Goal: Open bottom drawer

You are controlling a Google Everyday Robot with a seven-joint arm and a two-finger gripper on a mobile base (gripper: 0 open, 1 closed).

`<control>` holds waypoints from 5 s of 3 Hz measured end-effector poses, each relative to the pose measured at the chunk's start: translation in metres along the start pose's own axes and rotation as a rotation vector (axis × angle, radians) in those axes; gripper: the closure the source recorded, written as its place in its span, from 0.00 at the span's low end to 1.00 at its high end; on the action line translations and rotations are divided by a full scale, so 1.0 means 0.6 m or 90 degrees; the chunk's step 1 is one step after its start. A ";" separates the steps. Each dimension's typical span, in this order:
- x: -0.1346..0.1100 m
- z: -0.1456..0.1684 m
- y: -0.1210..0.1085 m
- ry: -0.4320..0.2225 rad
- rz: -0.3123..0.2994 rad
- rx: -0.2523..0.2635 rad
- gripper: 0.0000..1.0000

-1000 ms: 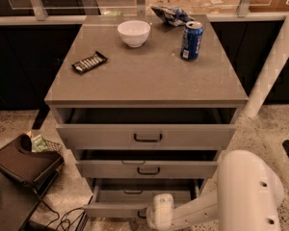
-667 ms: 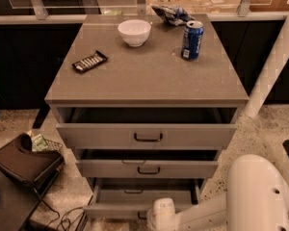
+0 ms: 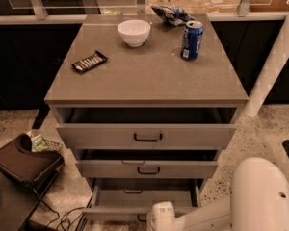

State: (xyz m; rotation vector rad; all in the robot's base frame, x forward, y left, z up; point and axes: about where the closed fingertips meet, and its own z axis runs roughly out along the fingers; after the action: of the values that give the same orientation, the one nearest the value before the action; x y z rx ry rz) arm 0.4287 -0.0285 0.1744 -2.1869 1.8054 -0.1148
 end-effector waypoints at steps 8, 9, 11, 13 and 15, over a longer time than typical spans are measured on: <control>0.053 -0.041 -0.064 0.006 -0.025 0.024 1.00; 0.048 -0.092 -0.075 0.029 -0.030 0.021 1.00; 0.038 -0.221 -0.106 0.086 -0.061 0.051 1.00; 0.100 -0.205 -0.139 0.062 -0.074 0.095 1.00; 0.177 -0.131 -0.141 0.012 -0.014 0.101 1.00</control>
Offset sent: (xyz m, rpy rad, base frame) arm -0.2515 -0.0546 0.2329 -0.2592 -0.5662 -0.2753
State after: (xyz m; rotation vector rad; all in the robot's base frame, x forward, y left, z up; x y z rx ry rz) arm 0.5109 -0.1320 0.2589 -2.1023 1.7195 -0.2739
